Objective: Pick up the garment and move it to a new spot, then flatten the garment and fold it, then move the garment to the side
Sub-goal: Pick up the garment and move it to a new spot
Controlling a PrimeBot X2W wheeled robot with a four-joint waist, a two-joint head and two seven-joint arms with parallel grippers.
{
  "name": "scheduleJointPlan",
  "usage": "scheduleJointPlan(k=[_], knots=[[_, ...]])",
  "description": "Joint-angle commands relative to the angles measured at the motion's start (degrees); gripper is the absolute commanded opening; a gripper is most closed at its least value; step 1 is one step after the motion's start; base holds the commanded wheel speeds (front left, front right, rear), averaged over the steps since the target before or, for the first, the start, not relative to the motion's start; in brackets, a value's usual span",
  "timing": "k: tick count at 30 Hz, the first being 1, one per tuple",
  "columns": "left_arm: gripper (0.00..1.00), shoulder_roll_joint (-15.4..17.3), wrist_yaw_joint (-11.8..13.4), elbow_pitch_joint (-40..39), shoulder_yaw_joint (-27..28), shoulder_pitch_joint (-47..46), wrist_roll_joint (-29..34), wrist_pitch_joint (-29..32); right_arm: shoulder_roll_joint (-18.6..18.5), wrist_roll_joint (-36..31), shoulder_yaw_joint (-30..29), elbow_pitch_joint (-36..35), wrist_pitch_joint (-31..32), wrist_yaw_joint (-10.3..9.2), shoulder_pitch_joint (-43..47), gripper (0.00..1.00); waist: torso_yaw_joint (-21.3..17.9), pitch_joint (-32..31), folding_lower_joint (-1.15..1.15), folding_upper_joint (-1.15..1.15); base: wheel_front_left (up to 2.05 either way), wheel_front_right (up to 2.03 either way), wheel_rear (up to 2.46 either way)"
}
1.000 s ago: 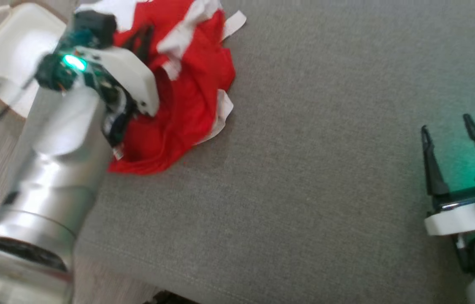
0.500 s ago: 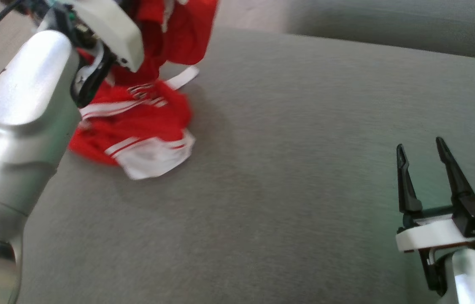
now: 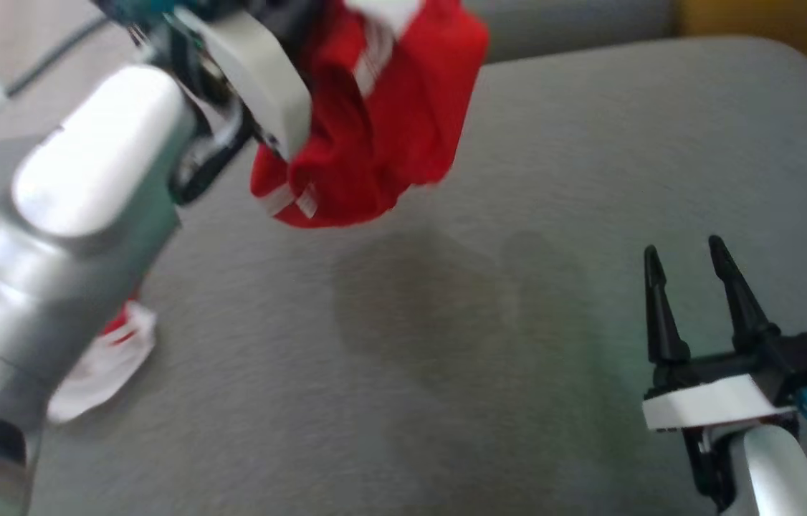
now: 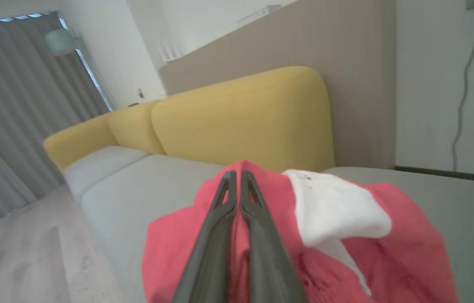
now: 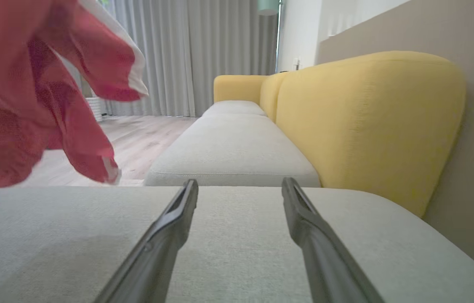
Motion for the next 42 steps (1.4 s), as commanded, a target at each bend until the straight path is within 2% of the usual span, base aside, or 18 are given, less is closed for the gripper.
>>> scheduleJointPlan(k=[1,8,11,14,15,16,22,26,32,34,35,37,38,42], knots=[[0.00,1.2,0.1,-1.2,1.0,-1.2,-0.6,0.4,-0.1,1.0,2.1,-2.4,-0.4,0.26,-3.0,1.00,-8.2,2.2,0.00,0.00,0.00,0.00,0.00],[0.00,-0.9,0.1,3.5,-9.9,2.8,0.0,0.6,-0.1,4.3,6.1,-4.0,-0.4,0.26,-5.4,1.00,-15.9,8.6,0.00,0.00,0.00,0.00,0.00],[0.00,-1.7,0.1,8.8,-13.8,4.4,0.8,-1.6,-0.1,5.5,7.4,-4.2,-0.4,0.26,-6.3,1.00,-17.8,10.8,0.00,0.00,0.00,0.00,0.00],[0.00,-3.5,0.1,15.2,-14.7,6.1,0.9,-5.4,-0.1,6.3,7.8,-4.3,-0.4,0.26,-6.8,1.00,-18.3,12.1,0.00,0.00,0.00,0.00,0.00],[0.74,-4.1,0.2,17.2,-14.5,6.6,0.7,-6.9,-0.1,6.4,7.8,-4.2,-0.4,0.26,-6.9,1.00,-18.2,12.2,0.00,0.00,0.00,0.00,0.00],[1.00,-4.9,0.4,19.0,-14.1,7.1,0.5,-8.6,-0.1,6.5,7.8,-4.1,-0.4,0.26,-6.9,1.00,-17.9,12.2,0.00,0.00,0.00,0.00,0.00],[1.00,-8.9,2.1,24.7,-11.4,9.6,-0.6,-18.6,-0.1,5.9,6.7,-3.3,-0.4,0.26,-6.2,1.00,-13.3,10.1,0.00,0.00,0.00,0.00,0.00],[1.00,-10.8,5.8,23.8,-5.6,13.2,-2.7,-20.3,-0.1,4.8,5.7,-2.5,-0.4,0.26,-5.1,1.00,-8.6,7.0,0.00,0.00,0.00,0.00,0.00],[1.00,-10.5,12.0,10.1,8.3,24.8,2.0,-20.3,-0.1,3.2,3.3,-1.0,-0.4,0.26,-2.8,1.00,-0.4,1.7,0.00,0.00,0.00,0.00,0.00],[1.00,-10.5,13.4,5.4,12.7,29.9,4.9,-20.3,-0.1,2.7,2.5,-0.4,-0.4,0.26,-1.8,1.00,2.0,0.1,0.00,0.00,0.00,0.00,0.00],[1.00,-10.5,13.4,5.4,12.7,29.9,4.9,-20.3,-0.1,2.7,2.5,-0.4,-0.4,0.26,-1.8,1.00,2.0,0.1,0.00,0.00,0.00,0.00,0.00],[1.00,-10.6,14.8,1.2,17.2,35.1,8.0,-20.3,-0.1,2.5,1.9,0.1,-0.4,0.26,-0.9,1.00,4.1,-1.2,0.00,0.00,0.00,0.00,0.00],[1.00,-10.9,16.1,-2.6,21.3,40.1,11.2,-20.3,-0.1,2.2,1.2,0.5,-0.4,0.26,-0.1,1.00,5.9,-2.5,0.00,0.00,0.00,0.00,0.00],[1.00,-11.8,16.8,-8.6,27.9,49.8,16.7,-20.3,-0.1,2.1,0.1,0.7,-0.4,0.26,1.8,1.00,8.3,-4.5,0.00,0.00,0.00,0.00,0.00]])
